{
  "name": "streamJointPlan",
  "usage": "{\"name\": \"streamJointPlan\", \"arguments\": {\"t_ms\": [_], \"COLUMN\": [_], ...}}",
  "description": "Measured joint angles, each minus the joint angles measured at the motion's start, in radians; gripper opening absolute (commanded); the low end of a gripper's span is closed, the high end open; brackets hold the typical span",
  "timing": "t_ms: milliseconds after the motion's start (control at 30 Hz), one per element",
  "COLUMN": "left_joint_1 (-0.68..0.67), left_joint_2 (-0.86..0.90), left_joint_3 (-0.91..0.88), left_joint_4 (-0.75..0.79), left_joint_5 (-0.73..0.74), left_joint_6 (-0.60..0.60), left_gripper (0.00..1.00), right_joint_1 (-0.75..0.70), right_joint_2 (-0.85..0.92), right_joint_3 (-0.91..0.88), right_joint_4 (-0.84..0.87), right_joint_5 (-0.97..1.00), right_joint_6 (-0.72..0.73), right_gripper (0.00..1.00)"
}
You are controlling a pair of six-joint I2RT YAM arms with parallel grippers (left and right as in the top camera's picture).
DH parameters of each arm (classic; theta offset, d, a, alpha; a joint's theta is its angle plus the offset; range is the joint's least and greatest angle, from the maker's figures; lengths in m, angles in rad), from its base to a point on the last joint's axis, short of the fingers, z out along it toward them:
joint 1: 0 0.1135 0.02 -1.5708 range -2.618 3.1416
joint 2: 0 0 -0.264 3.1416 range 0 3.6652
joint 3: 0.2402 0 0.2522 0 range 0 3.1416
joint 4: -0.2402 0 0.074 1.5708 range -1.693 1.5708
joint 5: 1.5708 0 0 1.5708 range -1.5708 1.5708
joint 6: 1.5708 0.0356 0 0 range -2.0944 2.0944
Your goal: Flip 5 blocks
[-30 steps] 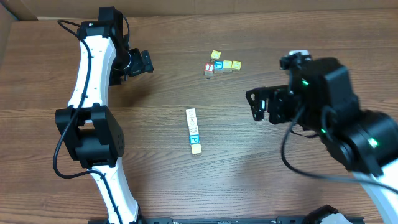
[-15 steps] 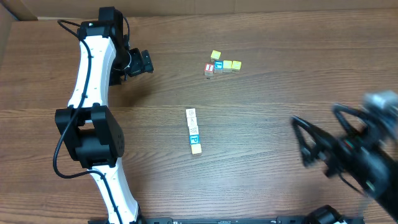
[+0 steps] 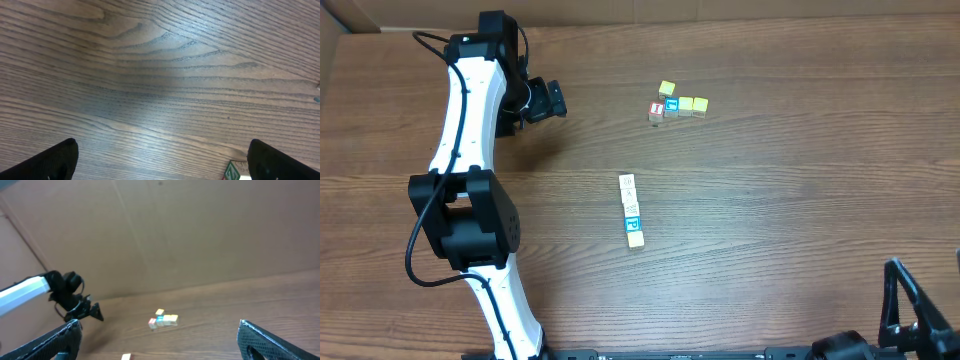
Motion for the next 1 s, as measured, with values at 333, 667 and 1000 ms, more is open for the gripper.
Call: {"name": "streamJointPlan", "arguments": {"t_ms": [333, 667, 1000], "left_joint_1": [0.000, 0.000, 0.000], "left_joint_2": [0.000, 0.000, 0.000], "left_joint_3": [0.000, 0.000, 0.000], "left_joint_4": [0.000, 0.000, 0.000], "left_joint_5": [0.000, 0.000, 0.000], "left_joint_6": [0.000, 0.000, 0.000], "left_gripper": [1.00, 1.00, 1.00], "right_joint_1": [-0.023, -0.023, -0.048], "right_joint_2": [-0.255, -0.334, -0.336], "right_joint_3": [-0.385, -0.822, -1.196], "right_joint_4": [0.298, 0.914, 1.455], "right_joint_5": [0.002, 0.009, -0.098], "right_joint_6": [-0.013, -0.045, -0.185], "right_gripper": [1.00, 1.00, 1.00]}}
